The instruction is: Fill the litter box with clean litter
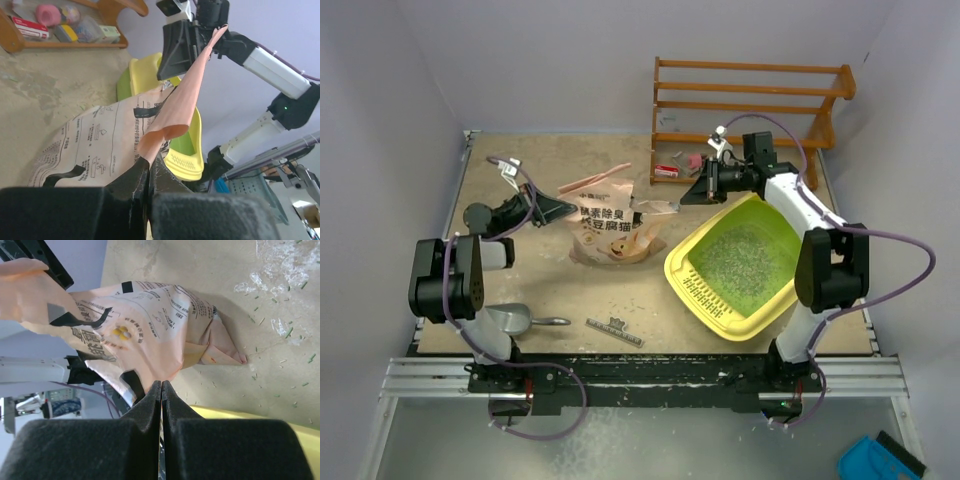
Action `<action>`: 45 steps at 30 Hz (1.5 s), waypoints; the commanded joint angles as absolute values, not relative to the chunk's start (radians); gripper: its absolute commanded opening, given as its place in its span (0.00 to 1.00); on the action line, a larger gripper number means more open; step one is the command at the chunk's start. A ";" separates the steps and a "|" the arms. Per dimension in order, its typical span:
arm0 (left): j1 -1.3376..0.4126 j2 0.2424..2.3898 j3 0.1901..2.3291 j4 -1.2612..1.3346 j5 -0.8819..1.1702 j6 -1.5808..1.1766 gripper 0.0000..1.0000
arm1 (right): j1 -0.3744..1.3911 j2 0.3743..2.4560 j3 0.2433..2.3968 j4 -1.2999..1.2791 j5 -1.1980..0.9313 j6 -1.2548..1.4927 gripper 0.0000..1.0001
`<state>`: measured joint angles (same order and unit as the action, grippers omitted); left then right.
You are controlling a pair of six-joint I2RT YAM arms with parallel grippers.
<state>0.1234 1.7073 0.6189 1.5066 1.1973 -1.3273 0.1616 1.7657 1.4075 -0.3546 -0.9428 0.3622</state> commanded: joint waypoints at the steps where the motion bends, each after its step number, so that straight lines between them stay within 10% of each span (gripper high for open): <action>1: 0.133 1.689 0.688 1.564 1.307 -1.447 0.00 | 0.156 1.789 1.427 -0.343 -1.014 0.402 0.00; 11: 0.121 1.380 1.057 -0.189 1.116 -0.339 0.00 | 0.172 1.729 1.467 -0.405 -0.830 0.244 0.00; 15: 0.121 1.378 1.076 -0.202 1.112 -0.355 0.00 | 0.178 1.576 1.249 -0.118 -0.808 0.271 0.36; 18: 0.121 1.366 1.067 -0.197 1.089 -0.377 0.00 | 0.178 1.526 1.171 0.032 -0.854 0.320 0.43; 33: 0.121 1.288 1.071 -0.189 1.020 -0.397 0.00 | 0.346 1.685 1.386 -0.182 -0.738 0.179 0.46; 45: 0.120 1.183 0.897 0.276 1.066 -0.566 0.43 | 0.412 1.756 1.469 -0.313 -0.565 0.100 0.34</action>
